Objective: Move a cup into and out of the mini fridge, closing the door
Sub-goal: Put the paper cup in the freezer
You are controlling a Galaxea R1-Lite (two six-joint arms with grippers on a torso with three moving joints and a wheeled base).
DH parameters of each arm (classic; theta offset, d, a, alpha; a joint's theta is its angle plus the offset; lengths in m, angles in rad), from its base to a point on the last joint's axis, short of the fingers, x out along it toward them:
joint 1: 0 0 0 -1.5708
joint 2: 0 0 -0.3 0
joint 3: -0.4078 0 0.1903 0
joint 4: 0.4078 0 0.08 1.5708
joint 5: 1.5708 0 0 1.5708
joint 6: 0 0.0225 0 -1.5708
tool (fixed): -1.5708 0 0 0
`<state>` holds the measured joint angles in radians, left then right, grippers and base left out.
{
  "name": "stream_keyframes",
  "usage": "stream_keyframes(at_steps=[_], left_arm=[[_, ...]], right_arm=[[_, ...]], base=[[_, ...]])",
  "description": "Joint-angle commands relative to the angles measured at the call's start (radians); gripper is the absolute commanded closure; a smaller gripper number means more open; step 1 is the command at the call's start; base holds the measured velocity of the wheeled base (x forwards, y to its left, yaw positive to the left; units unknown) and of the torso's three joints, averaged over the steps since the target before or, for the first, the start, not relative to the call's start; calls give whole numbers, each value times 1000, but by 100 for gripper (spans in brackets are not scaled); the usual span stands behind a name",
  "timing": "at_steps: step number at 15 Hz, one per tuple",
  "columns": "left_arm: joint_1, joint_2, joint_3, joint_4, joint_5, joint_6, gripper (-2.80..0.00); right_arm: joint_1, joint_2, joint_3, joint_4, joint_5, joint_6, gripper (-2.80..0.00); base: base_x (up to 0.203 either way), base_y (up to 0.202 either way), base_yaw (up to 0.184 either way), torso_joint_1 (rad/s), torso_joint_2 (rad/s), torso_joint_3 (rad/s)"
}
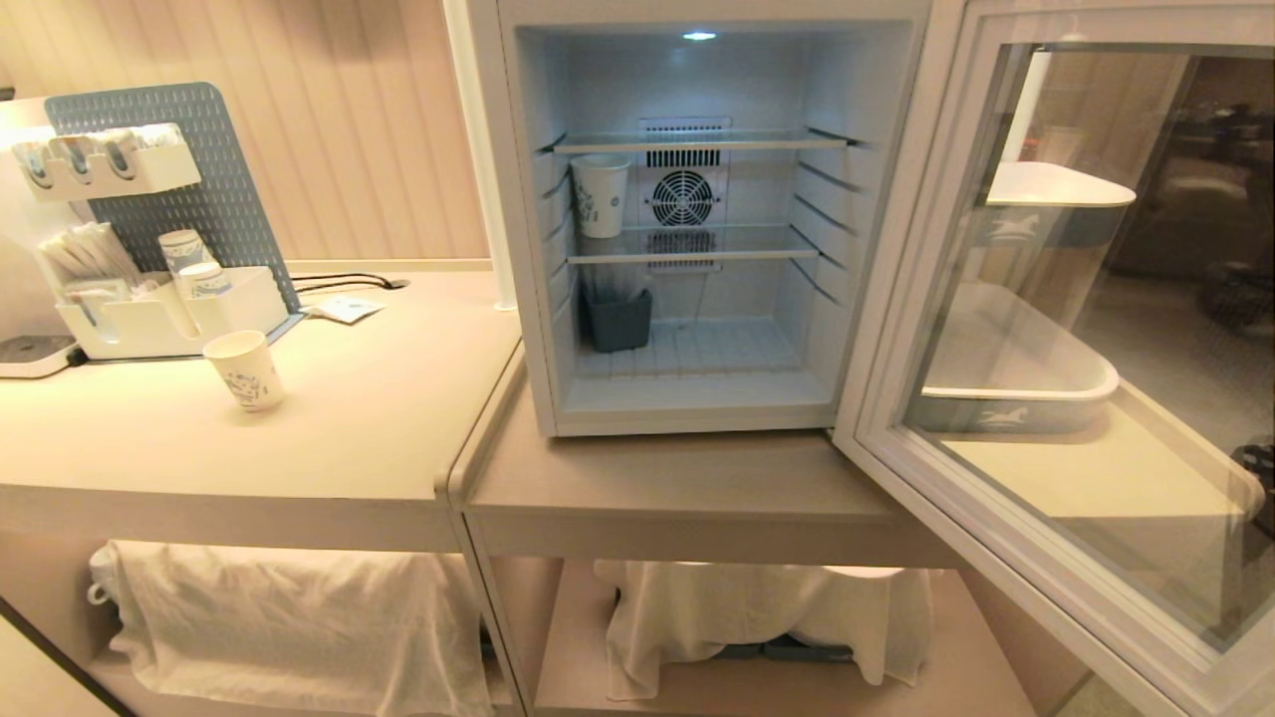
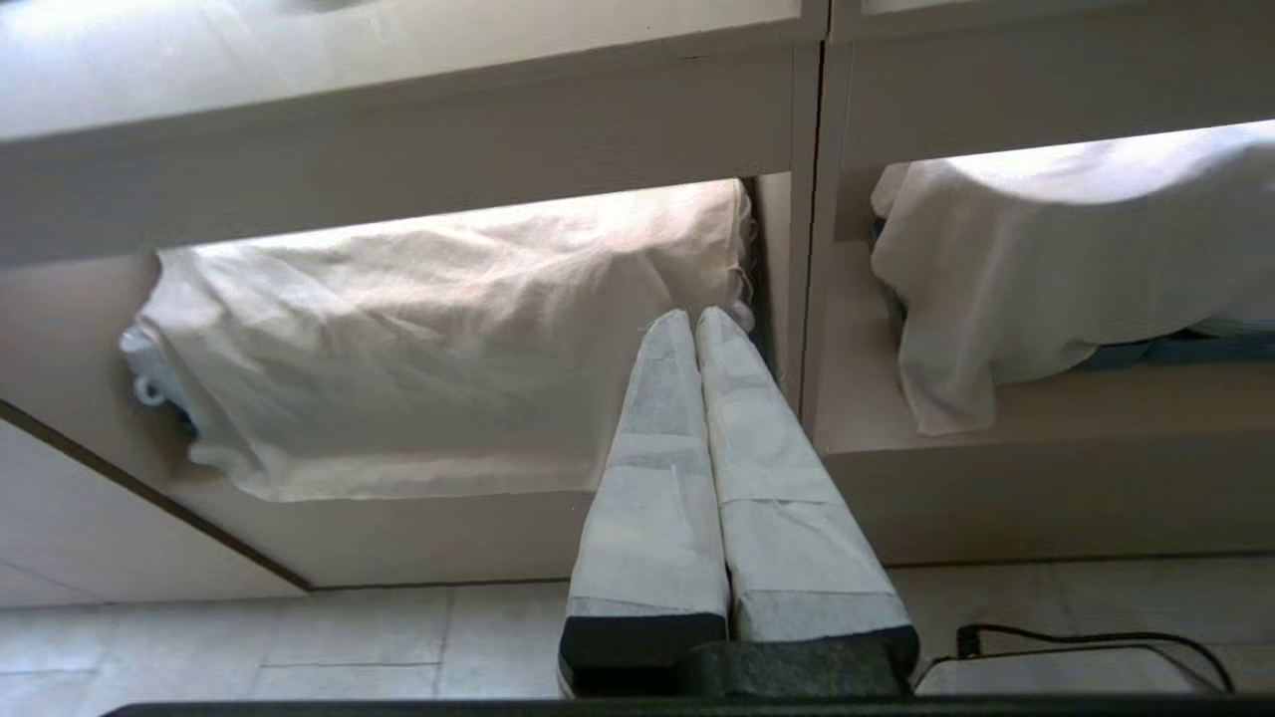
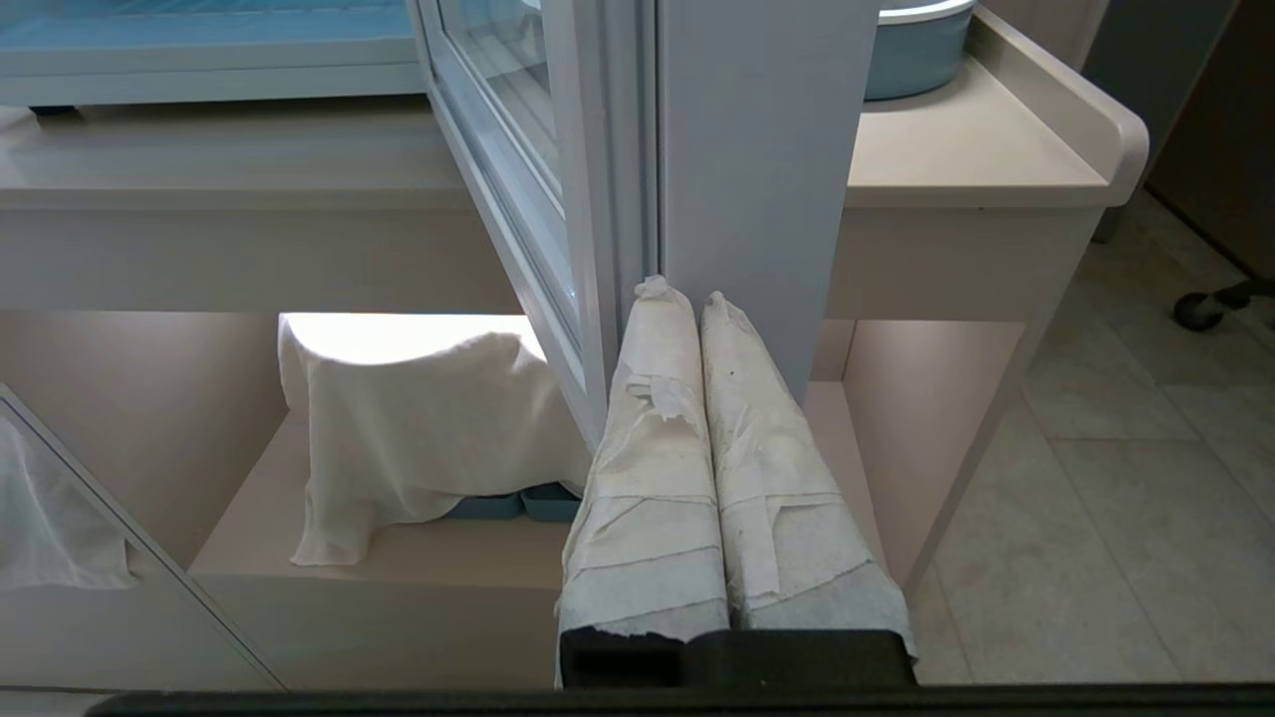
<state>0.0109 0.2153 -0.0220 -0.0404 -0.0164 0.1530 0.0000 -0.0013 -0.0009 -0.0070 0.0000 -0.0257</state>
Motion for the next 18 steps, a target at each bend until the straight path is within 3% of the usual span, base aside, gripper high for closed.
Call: stream_keyframes(at_steps=[1,3,18], left_arm=[[2,-142,14,41,-6,-13,0],[0,-213,13,67,-18,-27,0],[0,-215,22,50,-9,-49,0]], right_arm=[[0,1,1,0,0,0,0],[0,1,0,-1,0,0,0],[0,1,1,-1,0,0,0]], base=[[0,0,0,0,0,0],[0,0,0,0,0,0],[0,0,0,0,0,0]])
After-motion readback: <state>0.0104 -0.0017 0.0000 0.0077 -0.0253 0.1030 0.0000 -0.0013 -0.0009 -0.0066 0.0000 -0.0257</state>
